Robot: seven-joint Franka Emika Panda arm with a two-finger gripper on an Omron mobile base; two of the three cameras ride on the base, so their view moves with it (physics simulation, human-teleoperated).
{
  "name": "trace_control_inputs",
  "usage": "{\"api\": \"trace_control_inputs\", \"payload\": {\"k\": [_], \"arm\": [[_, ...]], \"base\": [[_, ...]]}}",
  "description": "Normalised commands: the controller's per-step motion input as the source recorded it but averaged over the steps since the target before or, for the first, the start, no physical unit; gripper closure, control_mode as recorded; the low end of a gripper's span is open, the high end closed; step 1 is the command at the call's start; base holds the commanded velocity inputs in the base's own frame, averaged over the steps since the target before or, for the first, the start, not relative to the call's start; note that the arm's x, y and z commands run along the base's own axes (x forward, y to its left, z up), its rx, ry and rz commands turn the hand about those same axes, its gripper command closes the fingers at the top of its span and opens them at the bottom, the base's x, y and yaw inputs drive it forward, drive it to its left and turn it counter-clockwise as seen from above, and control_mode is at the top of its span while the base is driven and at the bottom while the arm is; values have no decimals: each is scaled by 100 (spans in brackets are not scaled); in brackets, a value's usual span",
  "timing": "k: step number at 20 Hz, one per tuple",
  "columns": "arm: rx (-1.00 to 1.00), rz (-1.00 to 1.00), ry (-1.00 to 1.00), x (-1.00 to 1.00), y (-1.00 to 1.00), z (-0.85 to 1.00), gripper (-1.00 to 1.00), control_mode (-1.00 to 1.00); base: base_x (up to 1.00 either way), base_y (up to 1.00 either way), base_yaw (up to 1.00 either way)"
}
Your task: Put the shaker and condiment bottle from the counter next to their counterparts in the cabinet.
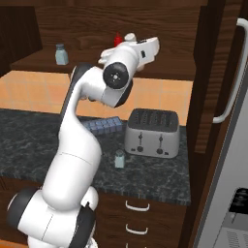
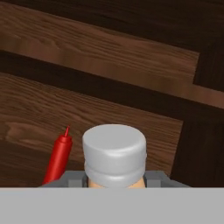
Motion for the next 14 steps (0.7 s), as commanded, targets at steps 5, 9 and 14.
{"api": "trace_control_inputs", "payload": {"k": [5, 9, 14], "arm": [[0, 0, 2, 0, 6, 5, 100, -100], [0, 0, 0, 0, 28, 0, 100, -100], [-1, 0, 0, -2, 34, 0, 100, -100]], "base": [[0, 0, 0], [0, 0, 0], [0, 0, 0]]}}
